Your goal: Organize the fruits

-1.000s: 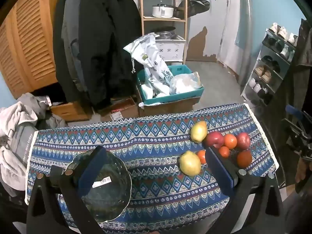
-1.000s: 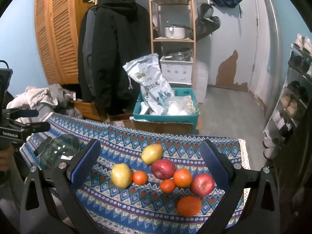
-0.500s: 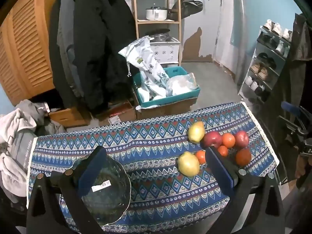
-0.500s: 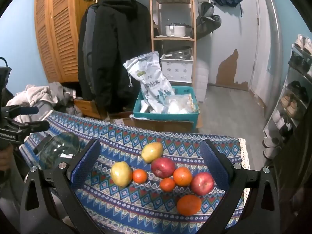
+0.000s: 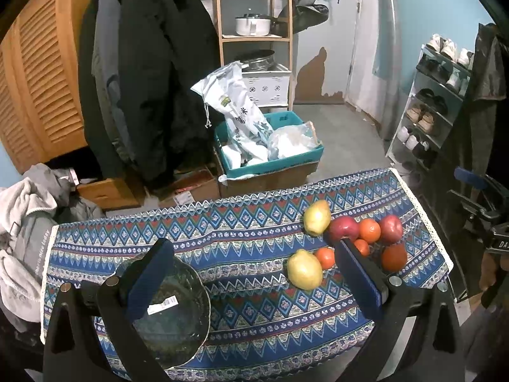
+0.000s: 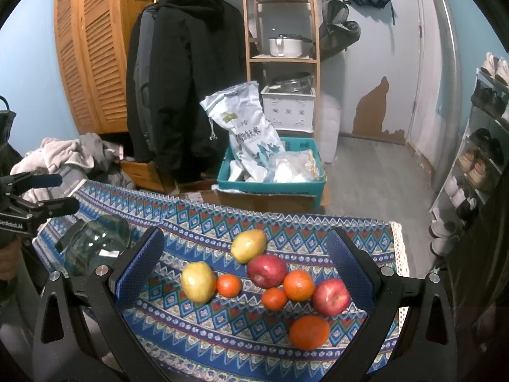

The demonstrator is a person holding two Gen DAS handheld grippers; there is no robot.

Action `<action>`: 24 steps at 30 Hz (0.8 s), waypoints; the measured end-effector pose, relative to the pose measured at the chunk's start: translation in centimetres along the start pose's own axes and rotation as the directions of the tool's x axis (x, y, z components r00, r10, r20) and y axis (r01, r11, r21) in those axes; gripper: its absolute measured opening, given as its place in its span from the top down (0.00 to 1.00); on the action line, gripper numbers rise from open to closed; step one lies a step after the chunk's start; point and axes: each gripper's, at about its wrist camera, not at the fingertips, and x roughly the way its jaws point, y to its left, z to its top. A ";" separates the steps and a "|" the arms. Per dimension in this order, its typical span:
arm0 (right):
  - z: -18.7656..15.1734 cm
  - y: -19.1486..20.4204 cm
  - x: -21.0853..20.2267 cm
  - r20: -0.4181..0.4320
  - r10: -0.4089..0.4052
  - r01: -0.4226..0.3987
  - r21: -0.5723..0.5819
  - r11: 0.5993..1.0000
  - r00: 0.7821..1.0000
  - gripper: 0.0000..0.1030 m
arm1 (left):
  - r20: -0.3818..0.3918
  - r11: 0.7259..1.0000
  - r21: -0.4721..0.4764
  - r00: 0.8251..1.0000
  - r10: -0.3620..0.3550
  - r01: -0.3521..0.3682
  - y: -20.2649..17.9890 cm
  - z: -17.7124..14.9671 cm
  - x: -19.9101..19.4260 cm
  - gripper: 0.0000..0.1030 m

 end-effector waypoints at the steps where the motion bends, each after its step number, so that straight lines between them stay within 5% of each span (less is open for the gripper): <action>1: -0.1 0.0 0.0 0.000 0.000 0.000 0.000 1.000 1.000 0.03 | 0.001 1.000 0.000 1.000 0.000 0.000 0.0 0.0 0.0 0.01; 24: 0.3 -0.1 0.0 -0.013 -0.019 0.019 0.010 1.000 1.000 0.03 | -0.010 1.000 0.012 1.000 0.017 -0.017 -0.2 0.0 0.4 0.01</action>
